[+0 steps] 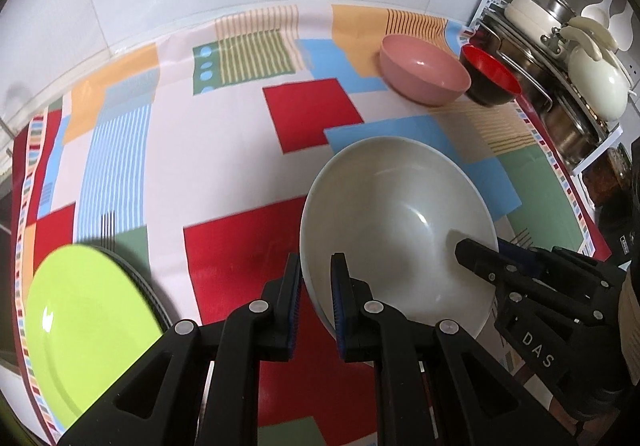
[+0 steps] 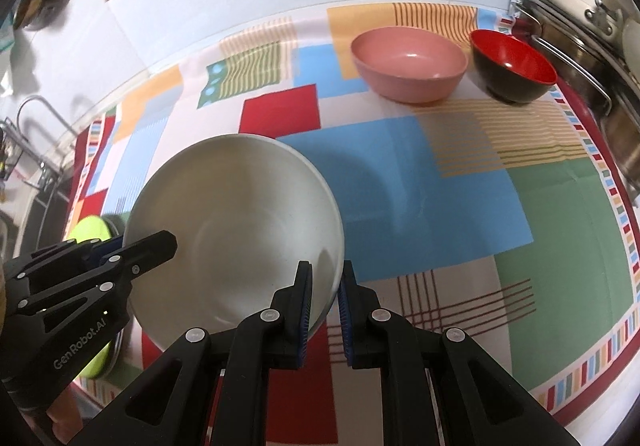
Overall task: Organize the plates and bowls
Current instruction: 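Lift and carry the white bowl toward the green plate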
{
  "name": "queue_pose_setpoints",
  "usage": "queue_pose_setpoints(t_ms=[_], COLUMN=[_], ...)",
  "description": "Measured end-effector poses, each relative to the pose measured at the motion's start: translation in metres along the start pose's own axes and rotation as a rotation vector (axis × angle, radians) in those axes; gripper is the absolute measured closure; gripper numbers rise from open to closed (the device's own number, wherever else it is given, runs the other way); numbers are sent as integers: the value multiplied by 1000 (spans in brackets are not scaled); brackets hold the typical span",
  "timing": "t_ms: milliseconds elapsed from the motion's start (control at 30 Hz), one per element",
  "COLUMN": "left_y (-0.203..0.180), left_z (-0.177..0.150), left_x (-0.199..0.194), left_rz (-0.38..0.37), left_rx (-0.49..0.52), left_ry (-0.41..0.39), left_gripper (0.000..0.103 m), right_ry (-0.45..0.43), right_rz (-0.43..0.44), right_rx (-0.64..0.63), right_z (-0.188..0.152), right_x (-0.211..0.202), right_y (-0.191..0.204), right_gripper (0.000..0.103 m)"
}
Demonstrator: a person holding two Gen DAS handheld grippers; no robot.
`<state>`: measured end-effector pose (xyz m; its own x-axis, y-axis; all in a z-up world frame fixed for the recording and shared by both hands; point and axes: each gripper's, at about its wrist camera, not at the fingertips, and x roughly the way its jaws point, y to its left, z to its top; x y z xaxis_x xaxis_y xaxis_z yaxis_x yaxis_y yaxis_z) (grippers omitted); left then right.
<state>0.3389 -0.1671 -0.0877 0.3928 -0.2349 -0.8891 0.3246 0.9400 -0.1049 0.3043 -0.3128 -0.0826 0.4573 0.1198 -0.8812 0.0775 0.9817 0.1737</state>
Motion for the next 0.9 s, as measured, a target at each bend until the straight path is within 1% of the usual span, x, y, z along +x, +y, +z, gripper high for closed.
queue_pose_setpoints(t_ms=[300, 800, 900], left_y=[8, 15, 15], left_z=[-19, -29, -30], left_x=[6, 22, 23], left_rz=[-10, -24, -27], left_rx=[-23, -46, -49], left_ry=[46, 106, 105], left_gripper=[88, 87, 87], right_ry=[34, 77, 79], right_rz=[1, -4, -4], right_rx=[-26, -50, -52], right_z=[-13, -16, -16], right_x=[2, 10, 12], right_y=[8, 15, 15], right_gripper=[89, 88, 88])
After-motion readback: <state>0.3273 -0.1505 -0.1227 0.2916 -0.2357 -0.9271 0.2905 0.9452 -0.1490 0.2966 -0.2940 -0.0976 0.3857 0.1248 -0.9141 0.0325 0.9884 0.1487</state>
